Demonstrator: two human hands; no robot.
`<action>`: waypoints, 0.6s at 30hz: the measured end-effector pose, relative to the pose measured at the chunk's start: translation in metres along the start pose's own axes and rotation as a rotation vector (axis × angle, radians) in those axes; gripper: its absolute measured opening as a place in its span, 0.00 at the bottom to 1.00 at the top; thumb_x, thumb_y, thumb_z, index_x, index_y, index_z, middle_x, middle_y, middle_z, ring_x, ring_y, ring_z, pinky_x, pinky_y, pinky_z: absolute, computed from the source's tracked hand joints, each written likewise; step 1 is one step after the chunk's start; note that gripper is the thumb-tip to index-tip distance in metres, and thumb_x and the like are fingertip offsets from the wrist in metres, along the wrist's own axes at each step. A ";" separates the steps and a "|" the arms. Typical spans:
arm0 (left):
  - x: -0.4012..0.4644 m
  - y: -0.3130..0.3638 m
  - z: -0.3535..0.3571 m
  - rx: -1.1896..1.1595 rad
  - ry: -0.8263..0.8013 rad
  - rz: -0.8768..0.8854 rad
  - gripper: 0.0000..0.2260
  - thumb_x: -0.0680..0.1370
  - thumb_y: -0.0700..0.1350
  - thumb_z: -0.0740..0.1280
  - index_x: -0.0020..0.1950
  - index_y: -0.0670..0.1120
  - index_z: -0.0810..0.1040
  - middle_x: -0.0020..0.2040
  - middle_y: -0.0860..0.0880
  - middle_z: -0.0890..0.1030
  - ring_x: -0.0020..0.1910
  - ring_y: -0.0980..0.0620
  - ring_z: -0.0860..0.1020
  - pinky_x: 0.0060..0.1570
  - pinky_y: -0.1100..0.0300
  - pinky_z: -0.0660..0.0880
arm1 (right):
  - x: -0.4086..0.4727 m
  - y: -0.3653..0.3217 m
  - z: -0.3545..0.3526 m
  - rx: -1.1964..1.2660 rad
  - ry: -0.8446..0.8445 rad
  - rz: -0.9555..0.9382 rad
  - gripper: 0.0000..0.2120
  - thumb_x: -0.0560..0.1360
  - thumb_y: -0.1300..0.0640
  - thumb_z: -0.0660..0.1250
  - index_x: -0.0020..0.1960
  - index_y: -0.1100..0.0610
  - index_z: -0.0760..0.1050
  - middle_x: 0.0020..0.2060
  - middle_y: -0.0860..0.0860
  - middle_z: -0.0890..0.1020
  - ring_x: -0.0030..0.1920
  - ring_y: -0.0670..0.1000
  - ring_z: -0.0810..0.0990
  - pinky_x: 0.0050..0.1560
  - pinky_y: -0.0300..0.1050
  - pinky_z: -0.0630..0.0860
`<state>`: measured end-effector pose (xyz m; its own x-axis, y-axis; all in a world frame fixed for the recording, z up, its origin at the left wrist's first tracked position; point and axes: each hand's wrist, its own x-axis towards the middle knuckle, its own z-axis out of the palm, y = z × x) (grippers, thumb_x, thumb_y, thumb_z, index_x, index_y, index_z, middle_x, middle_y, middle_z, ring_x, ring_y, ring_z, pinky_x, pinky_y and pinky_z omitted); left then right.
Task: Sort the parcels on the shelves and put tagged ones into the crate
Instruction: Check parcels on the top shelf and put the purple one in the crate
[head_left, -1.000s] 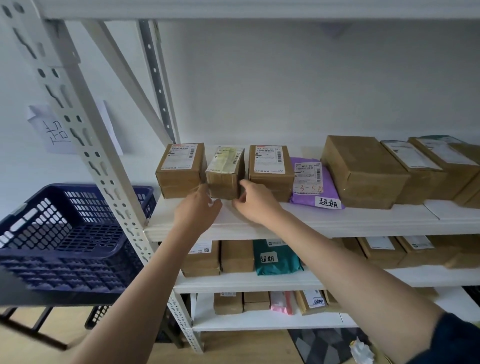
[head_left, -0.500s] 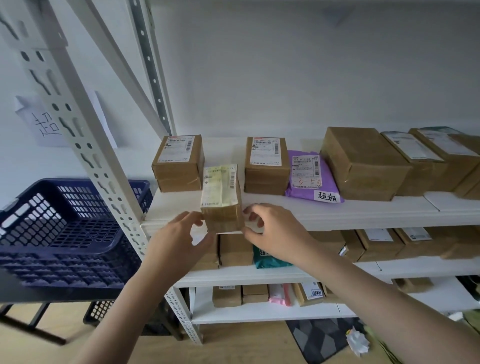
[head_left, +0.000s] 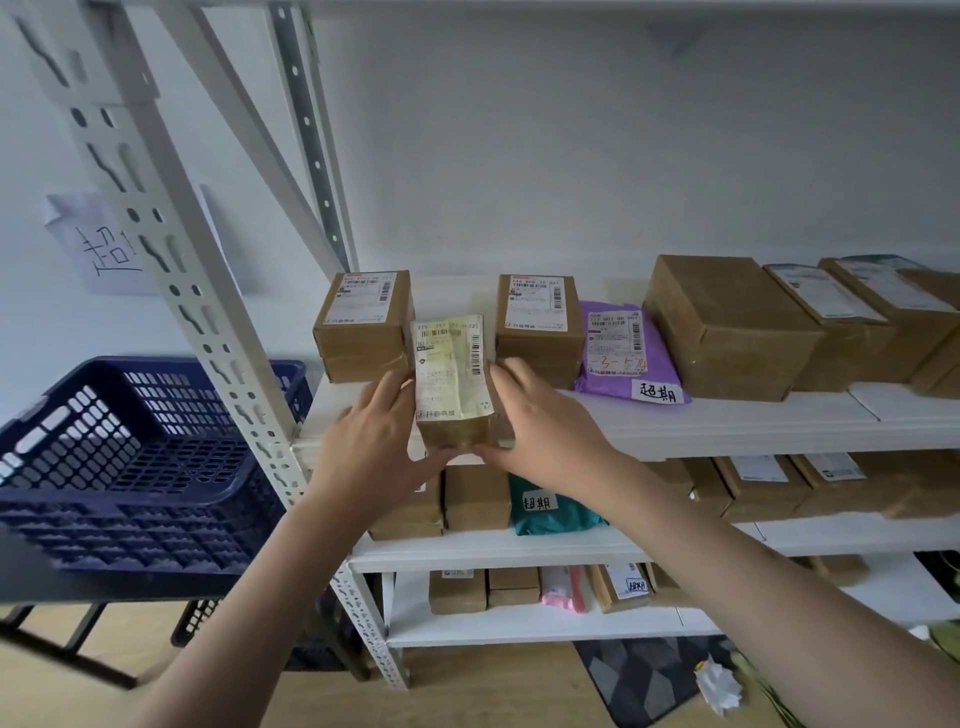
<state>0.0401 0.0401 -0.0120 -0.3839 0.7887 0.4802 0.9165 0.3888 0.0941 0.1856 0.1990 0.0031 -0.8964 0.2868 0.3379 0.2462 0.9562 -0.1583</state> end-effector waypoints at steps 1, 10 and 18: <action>-0.003 0.000 -0.003 0.001 0.048 0.016 0.37 0.71 0.69 0.66 0.72 0.46 0.70 0.71 0.50 0.71 0.65 0.48 0.74 0.49 0.52 0.79 | -0.003 -0.001 -0.003 -0.050 0.029 -0.013 0.41 0.72 0.36 0.71 0.75 0.57 0.61 0.68 0.51 0.68 0.55 0.50 0.77 0.42 0.41 0.76; -0.020 0.009 -0.028 -0.023 0.200 0.046 0.37 0.69 0.62 0.75 0.70 0.41 0.72 0.68 0.48 0.74 0.63 0.46 0.75 0.52 0.49 0.79 | -0.019 -0.017 -0.022 -0.132 0.146 -0.031 0.40 0.71 0.36 0.71 0.73 0.57 0.64 0.68 0.51 0.69 0.49 0.51 0.80 0.37 0.43 0.77; -0.018 0.008 -0.018 -0.280 0.033 -0.068 0.35 0.69 0.59 0.77 0.71 0.48 0.71 0.67 0.56 0.71 0.55 0.55 0.77 0.42 0.63 0.74 | -0.013 -0.022 -0.014 -0.003 0.021 0.031 0.34 0.72 0.38 0.71 0.71 0.54 0.65 0.62 0.48 0.73 0.48 0.47 0.76 0.41 0.43 0.73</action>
<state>0.0562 0.0204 -0.0044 -0.4457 0.7474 0.4927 0.8861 0.2901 0.3615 0.1971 0.1745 0.0154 -0.8806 0.3173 0.3519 0.2747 0.9470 -0.1666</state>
